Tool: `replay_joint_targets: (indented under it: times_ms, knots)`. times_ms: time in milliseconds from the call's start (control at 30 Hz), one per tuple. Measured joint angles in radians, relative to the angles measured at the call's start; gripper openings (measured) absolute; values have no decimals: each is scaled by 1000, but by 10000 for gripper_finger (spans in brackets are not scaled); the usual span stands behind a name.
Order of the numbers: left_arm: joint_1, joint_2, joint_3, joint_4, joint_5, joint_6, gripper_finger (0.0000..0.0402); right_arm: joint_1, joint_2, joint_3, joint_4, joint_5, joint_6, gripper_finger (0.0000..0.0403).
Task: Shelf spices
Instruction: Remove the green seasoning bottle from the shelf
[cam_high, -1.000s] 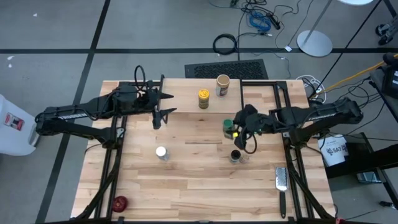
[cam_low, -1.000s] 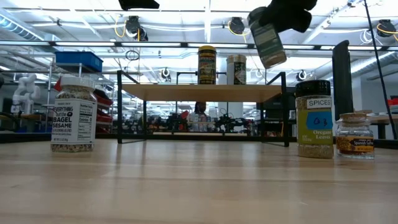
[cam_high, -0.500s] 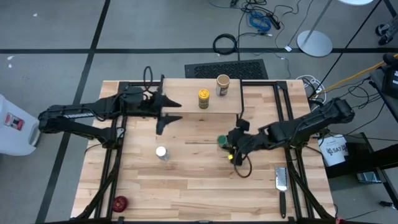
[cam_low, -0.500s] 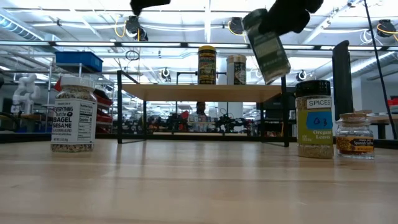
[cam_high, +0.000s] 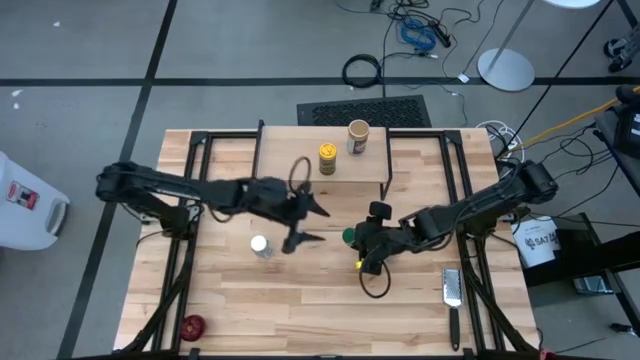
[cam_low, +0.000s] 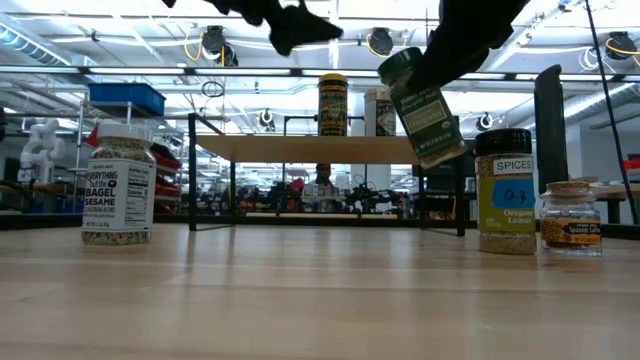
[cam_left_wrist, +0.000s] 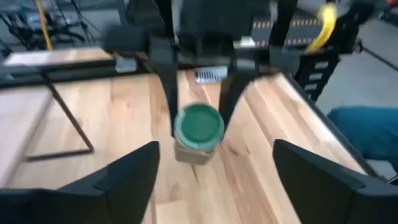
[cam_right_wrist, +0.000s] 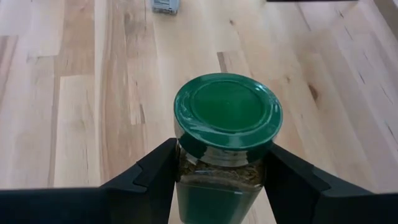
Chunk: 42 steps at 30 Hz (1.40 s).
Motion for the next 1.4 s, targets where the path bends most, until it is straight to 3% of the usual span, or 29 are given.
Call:
replay_joint_targets:
  times_ms: [167, 367, 667, 967, 1400]
  knots:
    - [-52, 89, 0, 91, -107, 27, 378, 0, -4, 0, 0, -3, -2, 193]
    - [-76, 168, 42, 148, -228, 58, 397, 0, -4, 0, 11, -26, -3, 192]
    - [-83, 249, 93, 146, -211, 56, 398, -1, -4, 0, 45, -27, -18, 193]
    - [-85, 250, 96, 150, -217, 56, 397, -1, -4, 0, 49, -27, -22, 194]
    - [-85, 277, 95, 178, -218, 58, 341, -1, -4, 0, 53, -27, -26, 192]
